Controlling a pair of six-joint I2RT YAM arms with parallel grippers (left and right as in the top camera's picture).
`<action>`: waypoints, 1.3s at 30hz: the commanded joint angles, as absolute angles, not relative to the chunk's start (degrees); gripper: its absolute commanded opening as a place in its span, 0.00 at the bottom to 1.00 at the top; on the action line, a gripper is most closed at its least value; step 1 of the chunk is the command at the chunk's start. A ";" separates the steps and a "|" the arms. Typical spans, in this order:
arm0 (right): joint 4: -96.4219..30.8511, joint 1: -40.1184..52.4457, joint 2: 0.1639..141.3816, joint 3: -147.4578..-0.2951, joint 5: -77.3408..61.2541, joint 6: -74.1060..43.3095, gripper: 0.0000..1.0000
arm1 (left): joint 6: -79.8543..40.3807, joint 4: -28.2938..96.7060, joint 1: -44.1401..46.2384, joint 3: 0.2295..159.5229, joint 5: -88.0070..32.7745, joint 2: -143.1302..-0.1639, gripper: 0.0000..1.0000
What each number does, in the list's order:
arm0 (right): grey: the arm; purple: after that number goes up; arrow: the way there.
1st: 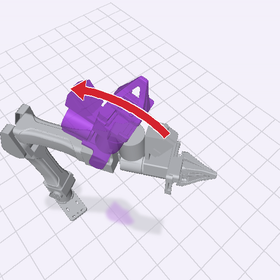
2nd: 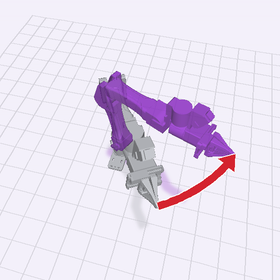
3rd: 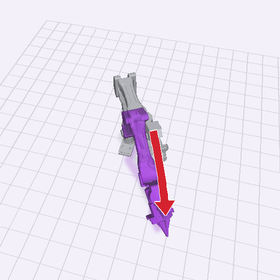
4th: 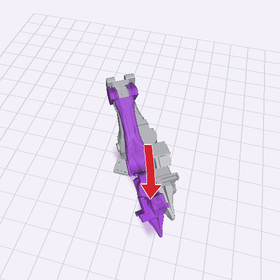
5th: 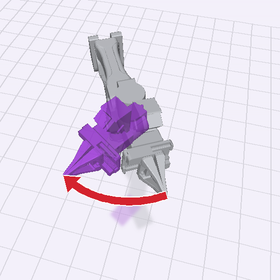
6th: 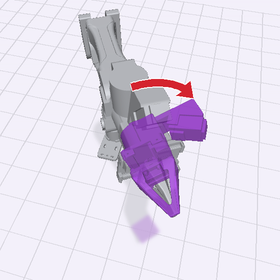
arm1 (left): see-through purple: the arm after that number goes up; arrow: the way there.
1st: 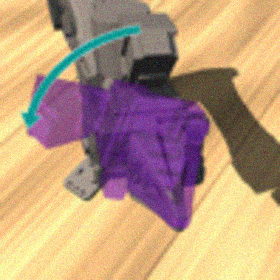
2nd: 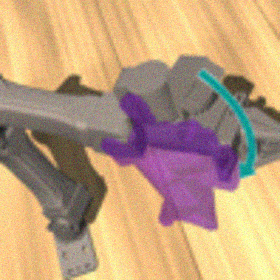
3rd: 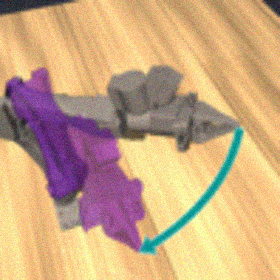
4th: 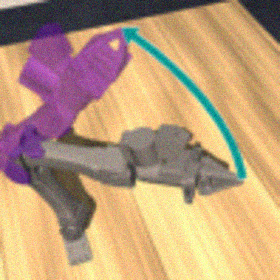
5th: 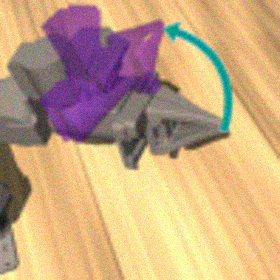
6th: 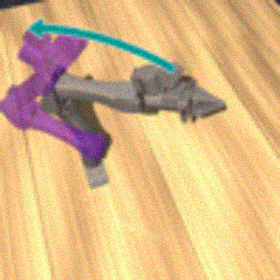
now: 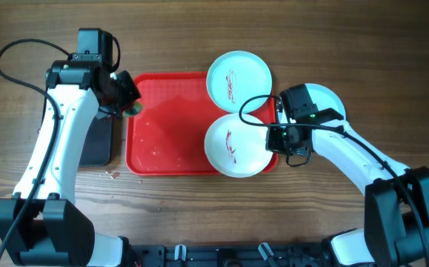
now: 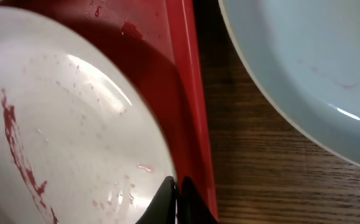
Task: Clean dirty plates on tray and stack at the side
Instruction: 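Move right gripper to grip the bottom plate's rim on the tray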
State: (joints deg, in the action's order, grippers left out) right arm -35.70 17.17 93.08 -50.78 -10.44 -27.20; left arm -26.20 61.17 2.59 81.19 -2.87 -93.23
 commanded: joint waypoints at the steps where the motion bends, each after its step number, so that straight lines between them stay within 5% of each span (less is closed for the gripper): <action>1: -36.27 17.45 93.86 -51.42 -10.83 -27.51 0.04 | -26.11 60.82 2.79 80.93 -3.18 -93.78 0.04; 7: -30.52 26.44 94.06 -53.47 -16.01 -39.33 0.04 | -26.11 60.45 2.79 80.93 -3.18 -93.78 0.04; 11: -20.95 34.79 96.01 -53.47 -6.13 -51.42 0.04 | -26.09 60.45 2.79 80.93 -3.16 -93.76 0.04; 17: -8.67 38.17 104.97 -54.08 -6.33 -52.58 0.05 | -26.09 60.10 2.79 80.93 -3.16 -93.78 0.04; 19: -10.59 38.02 106.48 -56.88 -8.62 -48.47 0.24 | -26.11 60.03 2.79 80.93 -3.18 -93.78 0.04; 23: -16.82 38.02 107.13 -62.52 -6.35 -42.33 0.33 | -26.11 59.99 2.79 80.93 -3.18 -93.78 0.04; 28: -17.45 37.76 108.66 -63.29 -7.90 -40.58 0.29 | -26.11 60.01 2.79 80.34 -3.20 -93.78 0.04; 35: -16.69 37.47 111.57 -63.33 -9.54 -42.59 0.04 | -25.67 59.99 2.81 74.50 -4.84 -93.78 0.04; 39: -16.27 37.10 111.59 -63.33 -10.39 -43.31 0.04 | -25.65 55.37 4.23 68.77 -10.11 -93.78 0.04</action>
